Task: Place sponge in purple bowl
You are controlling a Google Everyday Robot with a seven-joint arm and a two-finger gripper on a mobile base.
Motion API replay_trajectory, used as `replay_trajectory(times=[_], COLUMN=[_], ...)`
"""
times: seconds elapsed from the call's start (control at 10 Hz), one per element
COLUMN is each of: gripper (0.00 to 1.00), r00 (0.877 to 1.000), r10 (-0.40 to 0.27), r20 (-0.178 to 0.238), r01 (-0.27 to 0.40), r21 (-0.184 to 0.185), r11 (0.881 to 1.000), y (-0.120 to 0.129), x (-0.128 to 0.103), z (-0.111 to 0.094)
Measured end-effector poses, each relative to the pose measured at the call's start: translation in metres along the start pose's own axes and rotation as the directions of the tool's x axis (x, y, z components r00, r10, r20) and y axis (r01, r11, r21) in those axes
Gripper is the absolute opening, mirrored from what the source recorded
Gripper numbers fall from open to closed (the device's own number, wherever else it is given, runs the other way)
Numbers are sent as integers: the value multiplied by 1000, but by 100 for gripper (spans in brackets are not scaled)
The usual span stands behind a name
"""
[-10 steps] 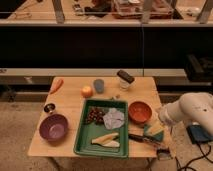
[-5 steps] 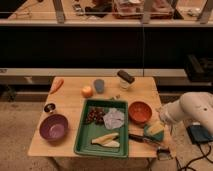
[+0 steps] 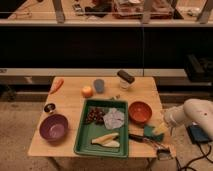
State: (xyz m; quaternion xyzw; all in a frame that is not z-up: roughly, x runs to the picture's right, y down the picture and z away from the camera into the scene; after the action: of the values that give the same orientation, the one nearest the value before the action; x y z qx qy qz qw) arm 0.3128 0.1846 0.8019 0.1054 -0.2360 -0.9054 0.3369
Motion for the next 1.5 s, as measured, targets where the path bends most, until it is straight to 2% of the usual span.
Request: replay_trajectory(times=[0.4, 0.5, 1.0, 1.5], gripper=[80, 80, 80, 80], r00=[999, 998, 997, 995], r10=[-49, -59, -72, -89], r20=[-20, -16, 41, 53], r01=[48, 58, 74, 90], r21=[-45, -46, -34, -19], r11=[998, 997, 997, 996], y=[15, 15, 12, 8], x=[-2, -2, -19, -22], z=[-3, -3, 25, 34])
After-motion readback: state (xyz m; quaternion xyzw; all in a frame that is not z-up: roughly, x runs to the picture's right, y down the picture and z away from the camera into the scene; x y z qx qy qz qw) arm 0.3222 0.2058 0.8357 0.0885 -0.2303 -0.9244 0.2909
